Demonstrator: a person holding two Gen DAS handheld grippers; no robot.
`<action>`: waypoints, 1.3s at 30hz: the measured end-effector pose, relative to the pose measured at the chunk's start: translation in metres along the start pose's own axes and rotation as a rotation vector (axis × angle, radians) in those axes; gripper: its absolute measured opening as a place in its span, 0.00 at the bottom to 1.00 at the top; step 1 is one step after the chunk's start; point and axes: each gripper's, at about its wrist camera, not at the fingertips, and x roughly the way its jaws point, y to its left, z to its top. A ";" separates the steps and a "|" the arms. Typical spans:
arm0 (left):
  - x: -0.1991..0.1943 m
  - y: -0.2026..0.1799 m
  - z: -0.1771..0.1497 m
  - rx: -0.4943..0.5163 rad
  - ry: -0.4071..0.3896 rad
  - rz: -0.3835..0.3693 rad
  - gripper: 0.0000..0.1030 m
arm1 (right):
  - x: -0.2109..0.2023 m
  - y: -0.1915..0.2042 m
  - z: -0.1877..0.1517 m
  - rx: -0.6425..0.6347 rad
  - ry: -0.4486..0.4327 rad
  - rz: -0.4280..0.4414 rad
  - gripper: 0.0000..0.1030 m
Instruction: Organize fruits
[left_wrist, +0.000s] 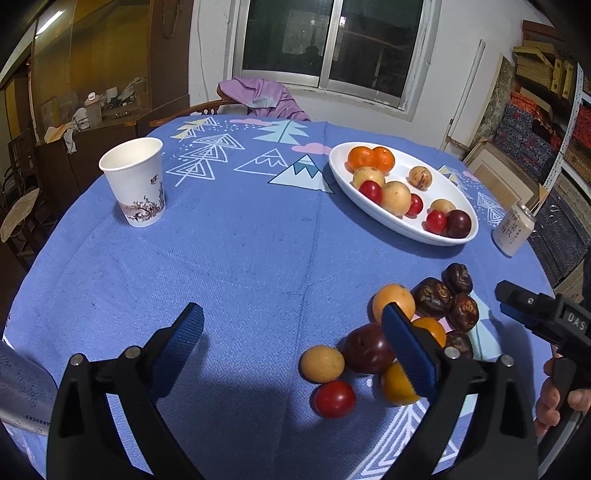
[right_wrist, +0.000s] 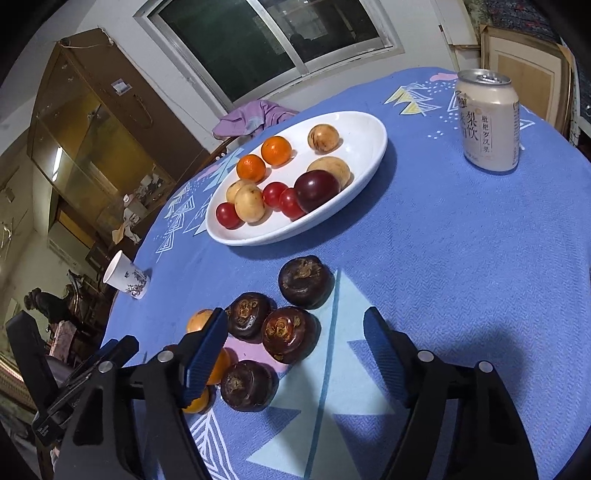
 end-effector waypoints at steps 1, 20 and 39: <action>-0.002 0.000 0.000 0.001 -0.005 -0.003 0.93 | 0.003 -0.001 0.001 0.011 0.006 -0.003 0.74; -0.007 -0.001 -0.002 -0.013 -0.017 -0.008 0.95 | 0.050 0.028 0.023 -0.165 0.006 -0.260 0.50; -0.004 -0.004 -0.003 0.001 -0.012 0.000 0.96 | 0.060 0.031 0.017 -0.215 0.025 -0.266 0.41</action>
